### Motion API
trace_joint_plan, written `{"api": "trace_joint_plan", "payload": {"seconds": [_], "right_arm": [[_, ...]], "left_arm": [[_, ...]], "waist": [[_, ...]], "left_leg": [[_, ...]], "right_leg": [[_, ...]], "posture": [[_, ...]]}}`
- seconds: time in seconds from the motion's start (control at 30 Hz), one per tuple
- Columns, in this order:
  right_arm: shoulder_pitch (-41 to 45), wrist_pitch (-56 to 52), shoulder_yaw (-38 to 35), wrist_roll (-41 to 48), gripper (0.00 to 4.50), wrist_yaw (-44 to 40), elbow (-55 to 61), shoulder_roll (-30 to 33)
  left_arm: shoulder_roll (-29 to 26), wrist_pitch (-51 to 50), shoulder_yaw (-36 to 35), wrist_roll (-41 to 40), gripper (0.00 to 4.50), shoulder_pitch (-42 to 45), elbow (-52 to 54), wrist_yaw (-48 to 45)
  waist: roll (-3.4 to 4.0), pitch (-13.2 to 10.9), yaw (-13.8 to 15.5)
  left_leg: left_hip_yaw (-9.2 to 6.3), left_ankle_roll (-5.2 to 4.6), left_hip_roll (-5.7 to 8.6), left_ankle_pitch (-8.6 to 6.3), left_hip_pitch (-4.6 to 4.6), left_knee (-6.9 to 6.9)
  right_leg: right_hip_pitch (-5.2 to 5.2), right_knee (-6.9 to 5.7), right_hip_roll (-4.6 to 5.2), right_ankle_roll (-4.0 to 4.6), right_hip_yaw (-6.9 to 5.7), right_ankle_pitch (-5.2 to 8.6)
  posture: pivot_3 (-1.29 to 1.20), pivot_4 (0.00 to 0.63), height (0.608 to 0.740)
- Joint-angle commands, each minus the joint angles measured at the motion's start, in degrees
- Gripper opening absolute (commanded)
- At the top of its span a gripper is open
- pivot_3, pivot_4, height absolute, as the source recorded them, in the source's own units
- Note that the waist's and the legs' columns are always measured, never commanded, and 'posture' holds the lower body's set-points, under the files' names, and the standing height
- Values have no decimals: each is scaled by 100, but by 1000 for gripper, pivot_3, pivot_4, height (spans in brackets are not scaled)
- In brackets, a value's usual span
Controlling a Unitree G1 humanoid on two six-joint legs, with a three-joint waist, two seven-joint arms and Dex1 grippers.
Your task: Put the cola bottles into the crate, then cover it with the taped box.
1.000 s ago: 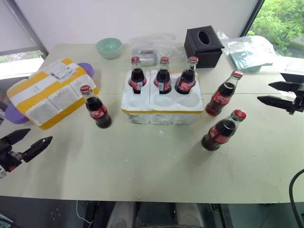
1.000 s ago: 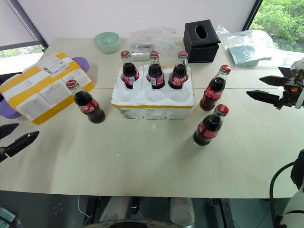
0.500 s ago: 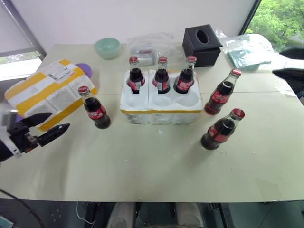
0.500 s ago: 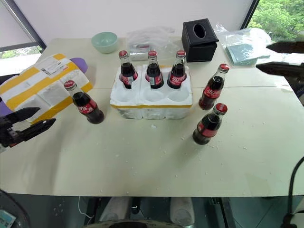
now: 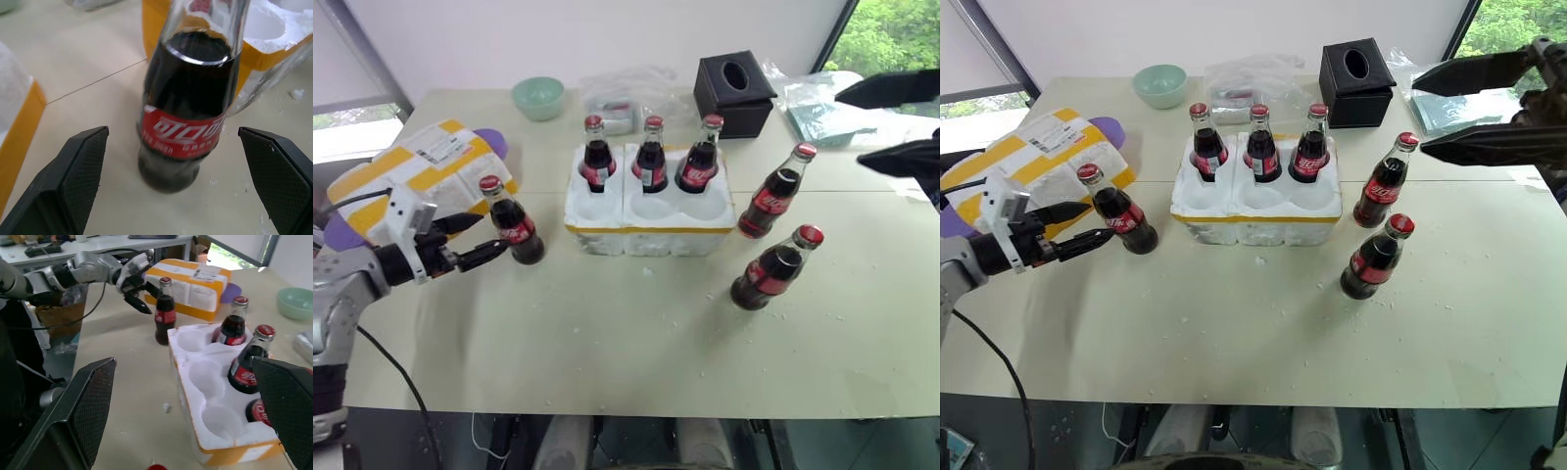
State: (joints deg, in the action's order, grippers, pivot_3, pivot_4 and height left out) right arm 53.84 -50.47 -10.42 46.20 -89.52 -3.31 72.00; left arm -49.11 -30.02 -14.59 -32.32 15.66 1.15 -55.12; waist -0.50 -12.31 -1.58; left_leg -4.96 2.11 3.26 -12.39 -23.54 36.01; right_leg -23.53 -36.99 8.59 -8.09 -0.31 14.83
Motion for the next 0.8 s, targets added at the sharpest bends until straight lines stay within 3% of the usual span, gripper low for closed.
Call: {"api": "trace_joint_plan", "payload": {"seconds": [0.03, 0.63, 0.77, 0.8], "right_arm": [[-40, -195, -364, 348, 4500, 251, 450, -75], [-555, -255, -686, 812, 4500, 1022, 980, -542], [-617, -253, -715, 869, 4500, 1075, 1030, -543], [-626, -256, -721, 882, 4500, 1085, 1036, -544]], "left_arm": [[55, 233, 234, 243, 4443, 320, -182, -95], [539, 442, 757, 691, 4443, 1076, -884, -377], [553, 420, 743, 709, 2772, 1172, -957, -433], [541, 393, 737, 716, 2789, 1201, -977, -426]], "waist": [[0, 0, 3], [-8, 2, 75], [-8, 2, 68], [-8, 2, 76]], "left_leg": [[1, 0, -1, 0, 0, 0], [0, -2, 1, 1, -1, 11], [1, -2, 0, 1, -1, 10], [0, -2, 0, 1, -1, 11]], "right_leg": [[-1, 0, -1, 0, 1, 0], [3, -3, -3, -3, 1, -6], [2, -4, -3, -4, 1, -6], [2, -4, -4, -4, 1, -6]], "posture": [[0, 150, 737], [0, 150, 737], [0, 150, 737], [0, 150, 737]]}}
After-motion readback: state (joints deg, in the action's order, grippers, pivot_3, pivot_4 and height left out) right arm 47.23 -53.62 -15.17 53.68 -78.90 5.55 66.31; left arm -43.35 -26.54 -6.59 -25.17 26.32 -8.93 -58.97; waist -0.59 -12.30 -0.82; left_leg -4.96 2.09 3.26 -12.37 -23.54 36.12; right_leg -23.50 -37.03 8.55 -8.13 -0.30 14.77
